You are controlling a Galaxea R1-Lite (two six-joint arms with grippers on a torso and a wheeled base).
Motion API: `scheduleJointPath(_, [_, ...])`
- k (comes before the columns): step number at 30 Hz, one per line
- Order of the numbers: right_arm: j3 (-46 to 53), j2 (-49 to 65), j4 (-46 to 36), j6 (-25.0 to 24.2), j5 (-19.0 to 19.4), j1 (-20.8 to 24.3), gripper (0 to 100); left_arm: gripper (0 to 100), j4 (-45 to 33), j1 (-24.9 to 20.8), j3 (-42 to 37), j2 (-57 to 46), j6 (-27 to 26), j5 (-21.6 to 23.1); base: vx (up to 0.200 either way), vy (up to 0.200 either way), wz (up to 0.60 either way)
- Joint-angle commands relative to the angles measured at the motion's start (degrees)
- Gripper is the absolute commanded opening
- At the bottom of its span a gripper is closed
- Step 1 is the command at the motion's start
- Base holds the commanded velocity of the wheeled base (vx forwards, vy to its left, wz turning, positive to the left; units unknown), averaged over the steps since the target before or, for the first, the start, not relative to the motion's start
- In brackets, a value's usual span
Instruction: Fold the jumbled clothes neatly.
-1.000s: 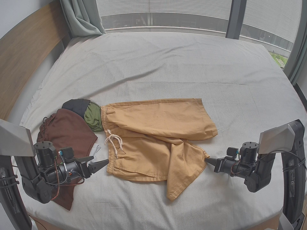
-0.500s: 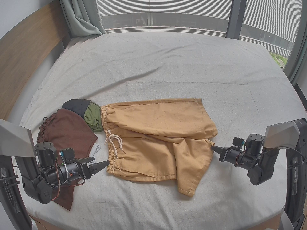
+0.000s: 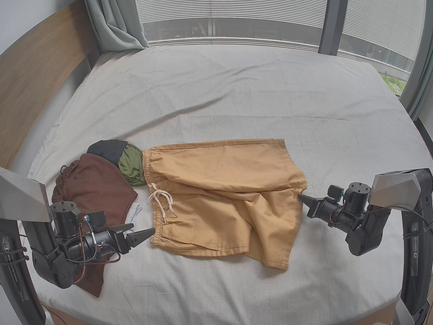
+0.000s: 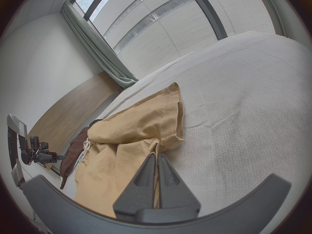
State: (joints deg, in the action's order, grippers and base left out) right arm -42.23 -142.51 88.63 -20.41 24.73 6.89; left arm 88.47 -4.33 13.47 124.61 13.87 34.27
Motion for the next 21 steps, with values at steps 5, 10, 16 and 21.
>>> scheduleJointPath(5, [-0.05, -0.23, 0.14, 0.19, 0.05, 0.06, 0, 100, 0.04, -0.42, -0.2, 0.28, -0.07, 0.01, 0.0, 0.0, 0.0])
scheduleJointPath(10, [1.45, 0.83, 0.14, 0.54, -0.04, -0.03, 100, 100, 0.04, -0.51, -0.2, 0.28, -0.07, 0.01, 0.0, 0.0, 0.0])
scheduleJointPath(16, [8.21, 5.93, -0.03, 2.48, 0.31, 0.67, 100, 100, 0.04, -0.51, -0.29, 0.28, -0.07, 0.01, 0.0, 0.0, 0.0])
scheduleJointPath(21, [13.75, 9.88, -0.12, 4.85, 1.81, 1.81, 100, 100, 0.04, -0.51, -0.29, 0.81, -0.07, 0.01, 0.0, 0.0, 0.0])
